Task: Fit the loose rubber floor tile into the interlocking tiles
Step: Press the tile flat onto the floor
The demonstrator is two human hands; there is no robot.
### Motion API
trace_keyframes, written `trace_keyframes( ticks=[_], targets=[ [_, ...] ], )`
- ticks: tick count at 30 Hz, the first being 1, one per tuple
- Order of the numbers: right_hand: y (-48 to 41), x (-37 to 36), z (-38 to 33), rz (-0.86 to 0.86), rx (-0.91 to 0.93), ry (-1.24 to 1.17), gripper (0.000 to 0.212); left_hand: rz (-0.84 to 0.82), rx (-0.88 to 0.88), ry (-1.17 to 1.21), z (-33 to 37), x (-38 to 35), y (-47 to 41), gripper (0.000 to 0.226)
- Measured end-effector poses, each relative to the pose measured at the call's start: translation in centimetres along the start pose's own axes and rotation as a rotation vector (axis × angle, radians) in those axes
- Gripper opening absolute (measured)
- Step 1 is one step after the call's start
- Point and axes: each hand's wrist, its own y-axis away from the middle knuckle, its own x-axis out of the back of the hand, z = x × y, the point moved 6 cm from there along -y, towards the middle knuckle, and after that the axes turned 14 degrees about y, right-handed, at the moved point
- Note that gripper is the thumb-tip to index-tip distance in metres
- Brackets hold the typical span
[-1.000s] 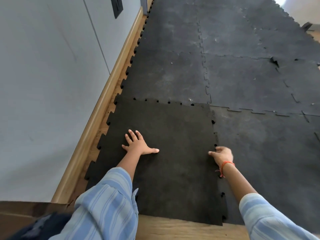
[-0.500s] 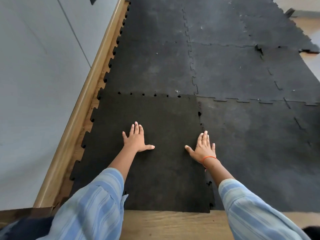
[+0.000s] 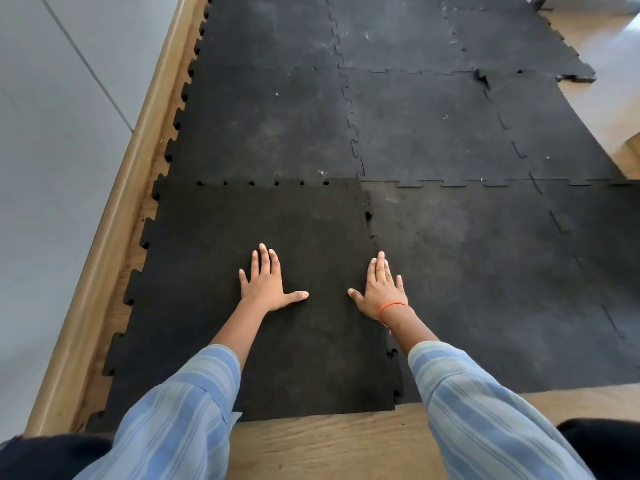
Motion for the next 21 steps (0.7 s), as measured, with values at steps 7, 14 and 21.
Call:
trace_keyframes(
  ticks=[7,14,21],
  targets=[
    [-0.61,-0.72,0.15,0.017,0.017,-0.003,0.083,-0.005,0.011,-0.018,0.08,-0.38,-0.44,0.125],
    [-0.53,-0.11,0.26,-0.028,0.028,0.001,0.081,-0.011,0.018,-0.020,0.30,-0.05,-0.09,0.125],
    [-0.37,-0.49,0.53,0.017,0.023,0.016,0.080,-0.019,0.023,-0.032,0.44,-0.12,-0.14,0.124]
  ],
)
